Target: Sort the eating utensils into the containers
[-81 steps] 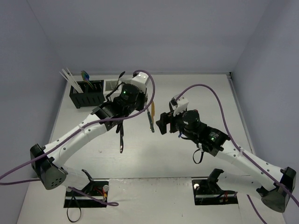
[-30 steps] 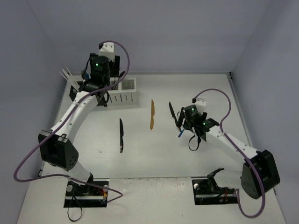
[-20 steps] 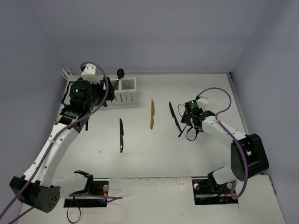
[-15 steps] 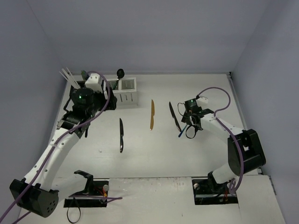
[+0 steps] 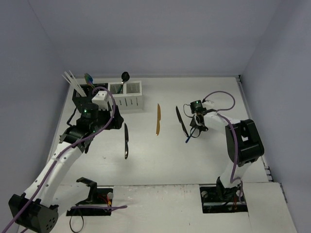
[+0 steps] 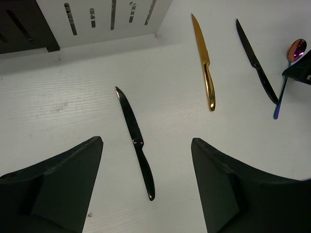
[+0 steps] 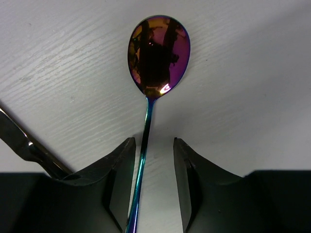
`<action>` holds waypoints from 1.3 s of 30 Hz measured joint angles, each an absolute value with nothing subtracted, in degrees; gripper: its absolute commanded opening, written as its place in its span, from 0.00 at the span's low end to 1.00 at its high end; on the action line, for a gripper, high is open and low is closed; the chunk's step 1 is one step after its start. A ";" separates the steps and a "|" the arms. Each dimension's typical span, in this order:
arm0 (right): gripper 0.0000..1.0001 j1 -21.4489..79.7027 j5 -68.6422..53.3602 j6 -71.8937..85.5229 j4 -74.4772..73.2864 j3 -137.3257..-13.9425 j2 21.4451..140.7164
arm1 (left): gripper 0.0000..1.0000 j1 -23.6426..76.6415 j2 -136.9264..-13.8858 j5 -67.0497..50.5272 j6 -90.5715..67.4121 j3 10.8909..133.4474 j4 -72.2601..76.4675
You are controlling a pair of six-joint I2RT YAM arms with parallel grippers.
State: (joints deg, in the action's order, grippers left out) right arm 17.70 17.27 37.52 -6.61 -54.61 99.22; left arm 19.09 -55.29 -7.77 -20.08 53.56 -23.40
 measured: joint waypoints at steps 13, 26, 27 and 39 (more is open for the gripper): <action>0.00 15.94 17.20 36.51 -3.15 -54.54 100.07 | 0.71 19.09 -56.42 -9.81 -21.28 53.56 -23.30; 0.00 22.21 17.96 25.16 -5.47 -52.02 83.97 | 0.71 28.38 -59.87 -13.43 -25.53 54.51 -20.01; 0.00 24.76 17.81 23.88 -5.32 -52.12 81.14 | 0.71 29.52 -60.26 -13.48 -26.02 55.06 -19.35; 0.00 45.86 9.25 13.26 -2.00 -52.73 62.18 | 0.71 36.98 -64.73 -11.34 -31.12 61.61 -8.52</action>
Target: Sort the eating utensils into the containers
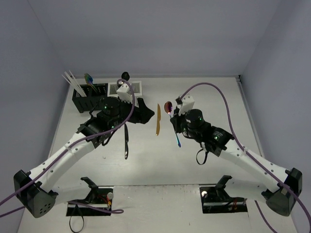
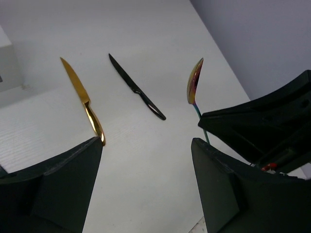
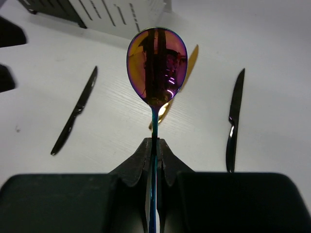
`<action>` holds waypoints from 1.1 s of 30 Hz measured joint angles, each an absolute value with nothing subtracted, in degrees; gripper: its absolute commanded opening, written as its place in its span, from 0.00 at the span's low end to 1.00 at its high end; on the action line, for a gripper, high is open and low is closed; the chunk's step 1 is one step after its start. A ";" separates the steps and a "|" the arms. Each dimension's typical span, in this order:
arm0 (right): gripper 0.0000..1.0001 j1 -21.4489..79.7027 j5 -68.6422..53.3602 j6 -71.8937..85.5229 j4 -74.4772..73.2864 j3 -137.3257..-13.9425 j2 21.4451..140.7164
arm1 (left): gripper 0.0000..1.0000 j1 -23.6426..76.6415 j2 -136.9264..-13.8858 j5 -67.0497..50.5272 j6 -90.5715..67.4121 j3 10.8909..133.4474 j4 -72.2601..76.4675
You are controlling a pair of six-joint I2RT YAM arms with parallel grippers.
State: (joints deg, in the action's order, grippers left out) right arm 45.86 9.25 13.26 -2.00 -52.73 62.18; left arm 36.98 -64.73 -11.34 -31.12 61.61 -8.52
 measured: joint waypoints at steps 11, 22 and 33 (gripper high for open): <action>0.00 51.90 6.44 10.98 0.19 -52.71 60.90 | 0.62 44.59 -69.39 -4.64 -31.94 64.77 -5.54; 0.00 52.29 6.44 10.98 1.31 -52.66 60.90 | 0.03 47.68 -73.47 1.91 -30.43 66.65 -6.39; 0.58 52.59 6.35 10.81 3.60 -52.04 61.78 | 0.00 48.32 -73.08 4.30 -26.80 66.40 -3.07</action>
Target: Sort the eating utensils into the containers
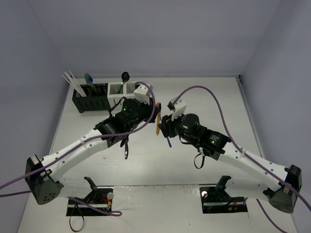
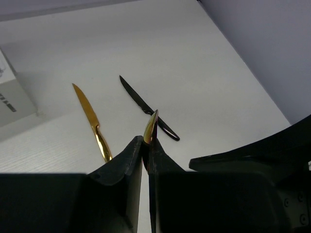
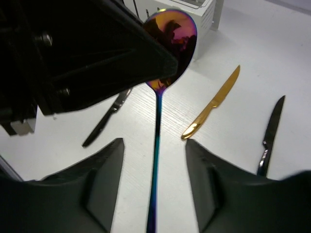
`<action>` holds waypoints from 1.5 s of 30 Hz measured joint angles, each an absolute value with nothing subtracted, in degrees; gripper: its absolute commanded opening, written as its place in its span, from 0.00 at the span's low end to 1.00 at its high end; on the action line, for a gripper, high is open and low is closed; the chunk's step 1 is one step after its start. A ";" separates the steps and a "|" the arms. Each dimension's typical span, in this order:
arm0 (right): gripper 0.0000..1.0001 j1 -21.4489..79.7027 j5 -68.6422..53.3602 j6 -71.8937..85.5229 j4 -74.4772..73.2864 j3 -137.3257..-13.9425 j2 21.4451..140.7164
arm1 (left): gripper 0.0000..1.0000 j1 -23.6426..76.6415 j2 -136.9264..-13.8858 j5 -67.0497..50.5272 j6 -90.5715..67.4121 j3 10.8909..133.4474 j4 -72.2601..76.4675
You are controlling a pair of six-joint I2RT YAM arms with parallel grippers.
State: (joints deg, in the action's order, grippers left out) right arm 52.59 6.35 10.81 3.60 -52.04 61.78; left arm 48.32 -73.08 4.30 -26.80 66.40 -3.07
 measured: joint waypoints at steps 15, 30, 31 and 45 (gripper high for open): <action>0.71 50.46 15.22 12.28 3.36 -46.70 60.13 | 0.00 31.24 -78.04 24.90 2.04 76.99 -4.20; 0.71 45.44 15.33 13.48 1.17 -43.51 56.85 | 0.00 20.40 -104.92 26.52 25.48 96.41 9.27; 0.71 45.01 15.20 13.50 0.88 -43.41 56.67 | 0.00 20.16 -106.29 26.37 25.99 96.44 10.06; 0.70 40.96 14.74 15.20 -1.21 -42.59 57.09 | 0.23 19.75 -109.15 25.23 21.68 90.16 12.68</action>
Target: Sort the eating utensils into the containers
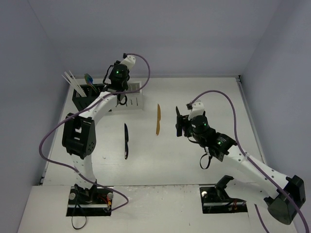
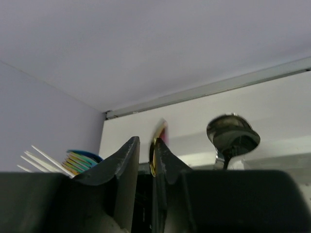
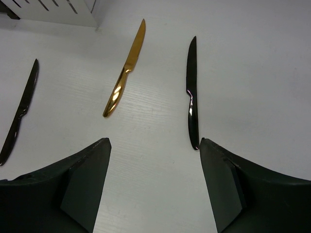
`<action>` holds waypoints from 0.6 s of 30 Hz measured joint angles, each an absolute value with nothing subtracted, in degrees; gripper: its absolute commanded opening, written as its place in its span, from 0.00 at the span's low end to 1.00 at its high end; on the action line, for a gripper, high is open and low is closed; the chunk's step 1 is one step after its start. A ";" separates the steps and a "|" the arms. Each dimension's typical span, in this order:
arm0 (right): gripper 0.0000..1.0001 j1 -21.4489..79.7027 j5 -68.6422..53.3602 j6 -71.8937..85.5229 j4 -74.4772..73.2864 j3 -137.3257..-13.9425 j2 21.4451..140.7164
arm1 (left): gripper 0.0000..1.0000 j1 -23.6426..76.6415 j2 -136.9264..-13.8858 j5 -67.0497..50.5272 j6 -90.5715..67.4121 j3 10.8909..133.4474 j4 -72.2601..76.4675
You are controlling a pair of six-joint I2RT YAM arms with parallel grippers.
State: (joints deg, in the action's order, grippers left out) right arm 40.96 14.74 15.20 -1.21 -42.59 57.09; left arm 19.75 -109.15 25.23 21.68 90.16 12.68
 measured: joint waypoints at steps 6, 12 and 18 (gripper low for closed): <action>0.70 40.65 14.66 16.30 -1.83 -42.61 60.70 | 0.44 19.75 -103.76 23.40 17.61 84.95 12.84; 0.69 39.48 14.61 16.49 -3.55 -42.86 64.40 | 0.56 19.77 -96.66 21.59 12.87 81.13 12.66; 0.63 35.54 14.04 16.78 -5.25 -46.20 72.59 | 0.66 19.81 -86.59 17.79 1.94 79.31 3.52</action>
